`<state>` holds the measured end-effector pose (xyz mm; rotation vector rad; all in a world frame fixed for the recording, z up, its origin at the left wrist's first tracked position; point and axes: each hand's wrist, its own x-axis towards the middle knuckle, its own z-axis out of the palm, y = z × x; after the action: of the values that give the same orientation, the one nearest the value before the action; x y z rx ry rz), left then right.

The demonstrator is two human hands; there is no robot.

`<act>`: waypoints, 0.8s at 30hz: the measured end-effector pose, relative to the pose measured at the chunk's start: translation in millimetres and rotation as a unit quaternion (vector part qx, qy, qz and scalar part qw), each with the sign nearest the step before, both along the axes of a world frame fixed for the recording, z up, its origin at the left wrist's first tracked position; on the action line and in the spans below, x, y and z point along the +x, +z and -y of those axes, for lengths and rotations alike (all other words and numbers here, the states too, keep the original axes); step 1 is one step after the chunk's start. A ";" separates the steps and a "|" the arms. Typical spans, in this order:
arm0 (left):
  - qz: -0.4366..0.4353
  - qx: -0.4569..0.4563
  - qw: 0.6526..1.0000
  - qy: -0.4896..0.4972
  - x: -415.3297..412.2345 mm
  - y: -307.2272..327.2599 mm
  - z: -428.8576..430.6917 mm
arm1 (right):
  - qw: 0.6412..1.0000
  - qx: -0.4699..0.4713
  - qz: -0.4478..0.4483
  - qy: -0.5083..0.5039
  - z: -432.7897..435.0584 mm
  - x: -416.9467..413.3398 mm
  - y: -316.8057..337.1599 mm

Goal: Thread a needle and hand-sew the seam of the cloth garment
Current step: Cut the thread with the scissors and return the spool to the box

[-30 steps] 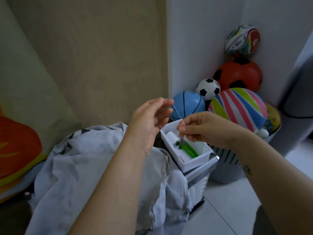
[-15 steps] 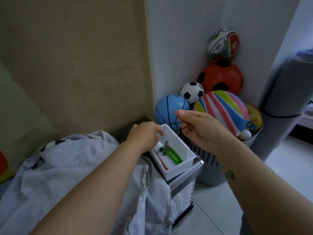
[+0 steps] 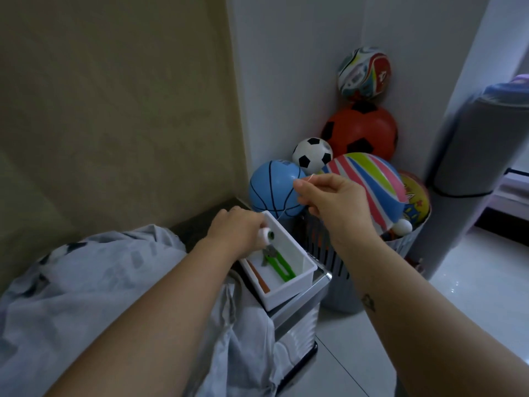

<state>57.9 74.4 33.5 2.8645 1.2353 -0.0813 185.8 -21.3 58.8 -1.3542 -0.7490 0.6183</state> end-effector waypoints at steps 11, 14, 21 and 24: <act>0.380 -0.180 0.900 0.117 -25.9 0.7 50.3 | 0.997 0.053 0.058 -0.010 2.5 -15.2 3.4; 0.390 -0.181 0.895 0.117 -26.0 1.9 54.0 | 0.996 0.045 0.071 -0.001 1.6 -15.9 2.1; 0.390 -0.178 0.894 0.129 -29.9 2.4 53.7 | 0.994 0.031 0.108 0.011 -2.7 -18.4 0.1; 0.392 -0.174 0.893 0.134 -32.0 1.0 54.7 | 0.991 0.023 0.132 0.023 -3.3 -19.8 -1.6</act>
<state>25.9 19.7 34.5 2.0297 1.2261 0.7053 166.0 -18.0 57.3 -1.3944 -1.0043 0.4575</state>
